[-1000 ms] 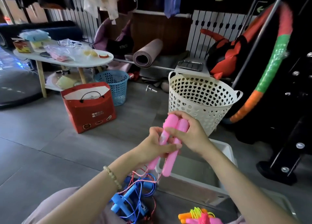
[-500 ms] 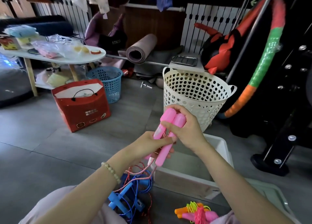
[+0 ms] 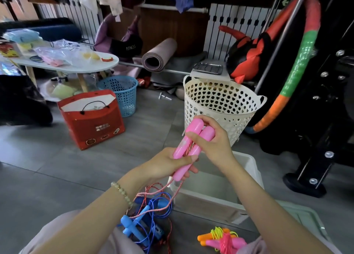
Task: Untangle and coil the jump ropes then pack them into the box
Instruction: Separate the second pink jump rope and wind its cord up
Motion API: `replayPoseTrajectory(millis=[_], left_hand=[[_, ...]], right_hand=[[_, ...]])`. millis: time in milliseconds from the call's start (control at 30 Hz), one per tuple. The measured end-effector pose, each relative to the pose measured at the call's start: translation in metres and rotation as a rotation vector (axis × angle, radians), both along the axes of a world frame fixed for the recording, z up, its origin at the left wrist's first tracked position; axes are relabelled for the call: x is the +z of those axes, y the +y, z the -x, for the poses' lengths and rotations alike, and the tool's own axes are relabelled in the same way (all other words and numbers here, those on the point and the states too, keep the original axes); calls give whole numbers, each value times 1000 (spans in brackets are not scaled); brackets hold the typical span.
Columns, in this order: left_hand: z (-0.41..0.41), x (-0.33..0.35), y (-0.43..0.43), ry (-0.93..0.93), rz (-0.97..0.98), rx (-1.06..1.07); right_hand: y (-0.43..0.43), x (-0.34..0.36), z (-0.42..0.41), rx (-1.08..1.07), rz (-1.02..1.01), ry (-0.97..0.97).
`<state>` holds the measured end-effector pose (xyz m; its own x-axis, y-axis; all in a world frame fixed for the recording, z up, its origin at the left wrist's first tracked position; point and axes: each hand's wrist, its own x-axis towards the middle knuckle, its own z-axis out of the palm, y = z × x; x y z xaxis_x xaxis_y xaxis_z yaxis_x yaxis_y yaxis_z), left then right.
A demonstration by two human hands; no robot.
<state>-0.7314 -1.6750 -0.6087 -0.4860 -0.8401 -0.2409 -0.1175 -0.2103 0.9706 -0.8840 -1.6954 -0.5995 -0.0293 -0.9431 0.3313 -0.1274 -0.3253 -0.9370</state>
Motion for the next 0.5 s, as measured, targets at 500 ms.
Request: replayPoseTrajectory(millis=[500], left_hand=[[50,22,-22,15,88,-154]], right_hand=[[6,29,61,-129,19,3]])
